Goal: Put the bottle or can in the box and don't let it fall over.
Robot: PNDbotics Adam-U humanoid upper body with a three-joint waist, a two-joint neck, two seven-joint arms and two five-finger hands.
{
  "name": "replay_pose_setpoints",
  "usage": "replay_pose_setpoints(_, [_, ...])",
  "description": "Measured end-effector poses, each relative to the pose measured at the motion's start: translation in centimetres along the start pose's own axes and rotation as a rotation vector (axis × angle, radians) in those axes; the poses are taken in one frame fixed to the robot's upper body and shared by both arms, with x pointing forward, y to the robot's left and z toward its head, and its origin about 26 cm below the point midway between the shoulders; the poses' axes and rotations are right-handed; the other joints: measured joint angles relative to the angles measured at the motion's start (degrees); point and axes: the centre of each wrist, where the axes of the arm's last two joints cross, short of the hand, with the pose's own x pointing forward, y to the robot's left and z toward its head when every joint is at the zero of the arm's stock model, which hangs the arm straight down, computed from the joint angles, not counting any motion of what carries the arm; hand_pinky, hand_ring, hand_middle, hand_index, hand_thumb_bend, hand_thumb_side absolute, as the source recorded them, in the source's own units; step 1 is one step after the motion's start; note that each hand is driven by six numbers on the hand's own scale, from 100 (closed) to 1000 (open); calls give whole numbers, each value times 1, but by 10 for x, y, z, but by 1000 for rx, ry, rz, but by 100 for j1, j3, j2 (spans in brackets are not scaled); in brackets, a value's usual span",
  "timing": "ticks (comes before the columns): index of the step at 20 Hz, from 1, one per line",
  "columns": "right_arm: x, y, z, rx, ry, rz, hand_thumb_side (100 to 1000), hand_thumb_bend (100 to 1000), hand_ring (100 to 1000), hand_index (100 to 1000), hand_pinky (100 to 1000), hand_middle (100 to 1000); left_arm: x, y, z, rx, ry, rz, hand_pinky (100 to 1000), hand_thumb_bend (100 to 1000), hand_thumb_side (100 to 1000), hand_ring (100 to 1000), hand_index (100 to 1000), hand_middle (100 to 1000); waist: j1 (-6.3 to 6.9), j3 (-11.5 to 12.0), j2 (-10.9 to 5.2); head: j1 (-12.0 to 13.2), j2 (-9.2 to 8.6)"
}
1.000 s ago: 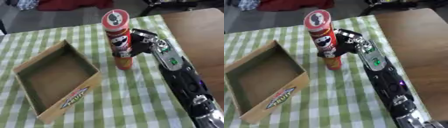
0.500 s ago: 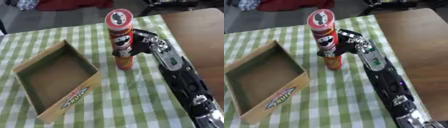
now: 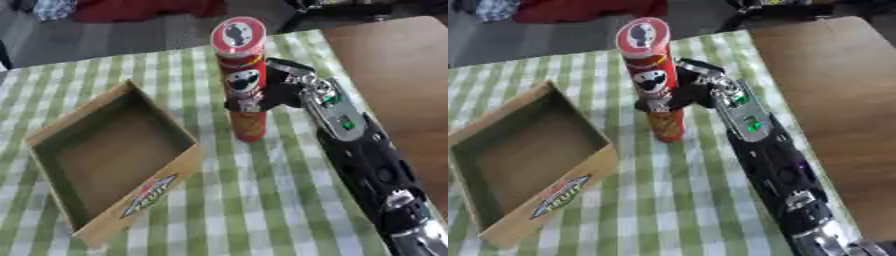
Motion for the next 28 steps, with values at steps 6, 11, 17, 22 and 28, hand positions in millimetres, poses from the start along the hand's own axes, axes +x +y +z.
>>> replay_pose_setpoints(6, [-1,0,0,-16,-1,1,100,100,724,594,943,658,0,0,0,0,0,0,693,100,716,1000,797,998,0,0,0,0,-3])
replay_pose_setpoints(11, [-1,0,1,-59,-7,13,426,100,638,513,910,589,0,0,0,-1,0,0,692,100,714,1000,796,995,0,-4,0,0,-3])
replay_pose_setpoints(17, [0,-2,2,-122,-16,26,448,100,621,500,909,578,0,0,0,-1,1,0,692,100,714,1000,795,995,0,-4,0,-2,-3])
replay_pose_setpoints(22, [2,-1,3,-142,-32,26,458,100,599,468,912,556,0,0,0,-2,2,0,692,100,712,1000,795,995,-2,-4,0,-9,-3])
replay_pose_setpoints(28, [8,-1,3,-153,-73,35,470,100,594,460,908,550,0,0,0,-3,2,-1,692,100,710,1000,795,995,-14,-3,0,-22,-3])
